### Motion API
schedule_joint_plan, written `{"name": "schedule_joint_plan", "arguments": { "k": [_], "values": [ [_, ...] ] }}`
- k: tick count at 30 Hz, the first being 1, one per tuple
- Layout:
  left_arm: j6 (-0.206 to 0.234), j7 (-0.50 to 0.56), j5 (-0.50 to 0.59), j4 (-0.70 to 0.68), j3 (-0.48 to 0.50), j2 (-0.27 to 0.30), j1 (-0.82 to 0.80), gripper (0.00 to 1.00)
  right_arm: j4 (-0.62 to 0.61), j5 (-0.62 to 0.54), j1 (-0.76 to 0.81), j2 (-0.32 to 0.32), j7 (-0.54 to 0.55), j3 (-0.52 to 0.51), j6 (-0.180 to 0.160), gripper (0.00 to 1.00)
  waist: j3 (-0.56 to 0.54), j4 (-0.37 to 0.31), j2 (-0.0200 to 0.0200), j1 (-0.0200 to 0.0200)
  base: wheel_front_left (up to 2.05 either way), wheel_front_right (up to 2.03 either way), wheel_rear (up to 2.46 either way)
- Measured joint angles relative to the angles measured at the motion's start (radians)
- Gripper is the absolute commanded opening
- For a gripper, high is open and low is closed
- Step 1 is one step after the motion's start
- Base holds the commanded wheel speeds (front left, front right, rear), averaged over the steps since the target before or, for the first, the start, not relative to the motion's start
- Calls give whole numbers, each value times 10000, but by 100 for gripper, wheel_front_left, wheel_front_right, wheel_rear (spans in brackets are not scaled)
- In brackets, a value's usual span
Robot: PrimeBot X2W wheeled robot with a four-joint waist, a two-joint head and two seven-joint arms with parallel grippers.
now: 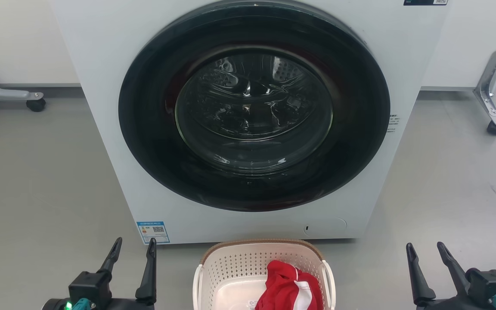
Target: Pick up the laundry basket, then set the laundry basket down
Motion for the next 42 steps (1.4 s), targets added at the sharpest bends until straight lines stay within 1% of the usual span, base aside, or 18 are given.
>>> {"name": "schedule_joint_plan", "arguments": {
  "k": [31, 36, 42],
  "values": [
    [0, 276, -6, 255, 65, -134, -36, 100, 211, 23, -1, 0, -4, -65, 6, 100, 65, 10, 0, 0, 0, 0, 0],
    [0, 313, -6, 171, 59, -136, -35, 100, 176, 29, 7, 0, -4, -98, 6, 100, 178, 13, 0, 0, 0, 0, 0],
    [2, 366, -6, -13, 59, -184, -40, 100, 79, 33, -1, 0, -6, -115, 4, 100, 568, 25, 0, 0, 0, 0, 0]
  ]
}}
